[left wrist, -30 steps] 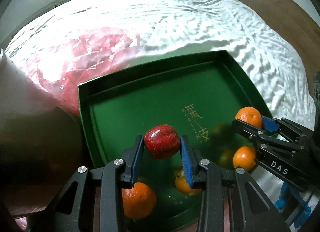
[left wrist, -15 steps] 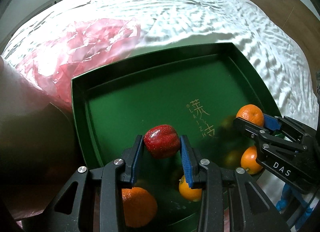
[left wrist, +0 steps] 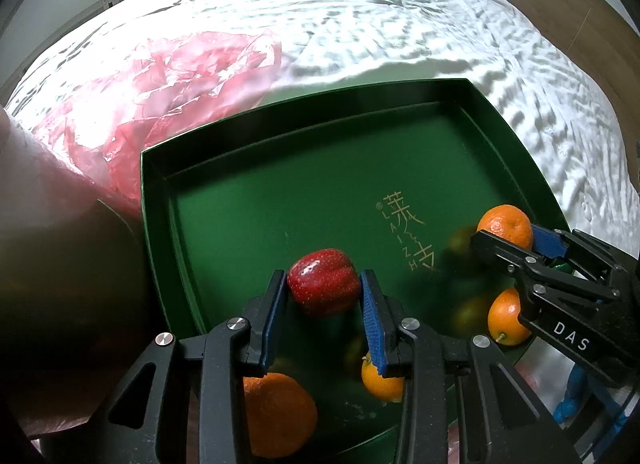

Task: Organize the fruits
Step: 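Lower both fruits into the green tray and open both grippers, then move both grippers back from the tray toward the remaining fruit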

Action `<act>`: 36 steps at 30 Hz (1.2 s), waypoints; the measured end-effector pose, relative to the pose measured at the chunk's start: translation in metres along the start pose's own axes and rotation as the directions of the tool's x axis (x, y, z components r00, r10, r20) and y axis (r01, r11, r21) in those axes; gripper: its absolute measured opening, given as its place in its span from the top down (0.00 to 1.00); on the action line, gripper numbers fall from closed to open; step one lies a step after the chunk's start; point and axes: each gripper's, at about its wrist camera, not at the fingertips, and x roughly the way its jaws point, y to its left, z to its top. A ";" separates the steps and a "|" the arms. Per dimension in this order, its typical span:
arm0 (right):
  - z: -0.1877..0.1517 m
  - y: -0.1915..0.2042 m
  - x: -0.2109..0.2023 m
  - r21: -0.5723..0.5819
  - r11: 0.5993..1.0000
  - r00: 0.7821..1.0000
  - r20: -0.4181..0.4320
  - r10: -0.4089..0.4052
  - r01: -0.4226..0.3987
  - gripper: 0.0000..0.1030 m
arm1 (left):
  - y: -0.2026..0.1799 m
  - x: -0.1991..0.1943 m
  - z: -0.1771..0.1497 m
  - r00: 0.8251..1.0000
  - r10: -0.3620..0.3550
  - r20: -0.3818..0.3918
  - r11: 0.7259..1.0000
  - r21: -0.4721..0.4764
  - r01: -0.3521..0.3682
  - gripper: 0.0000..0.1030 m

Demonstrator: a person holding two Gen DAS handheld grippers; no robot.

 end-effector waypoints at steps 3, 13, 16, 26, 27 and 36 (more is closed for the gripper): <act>0.000 0.000 0.000 0.001 1.000 1.000 0.000 0.000 0.000 0.30 | 0.000 0.002 -0.001 1.000 0.000 -0.012 1.000 -0.003 0.000 0.69; 0.001 0.001 -0.008 0.001 1.000 1.000 0.022 -0.010 0.010 0.15 | -0.006 -0.009 -0.002 0.999 0.026 0.024 0.999 0.028 -0.026 0.55; 0.002 0.003 -0.013 -0.011 1.000 0.999 0.028 -0.018 0.019 0.14 | -0.008 -0.014 -0.002 0.999 0.032 0.035 0.999 0.037 -0.034 0.54; 0.001 0.010 -0.040 -0.006 0.999 0.996 0.084 -0.032 0.033 0.09 | -0.015 -0.045 -0.010 0.994 0.033 0.103 0.997 0.072 -0.040 0.49; 0.001 0.011 -0.044 -0.008 0.999 0.995 0.091 -0.035 0.036 0.08 | -0.015 -0.048 -0.012 0.994 0.028 0.108 0.997 0.075 -0.037 0.49; -0.011 0.021 -0.071 0.002 0.998 0.989 0.127 -0.069 0.070 0.00 | -0.021 -0.074 -0.033 0.991 -0.030 0.132 0.994 0.105 0.017 0.47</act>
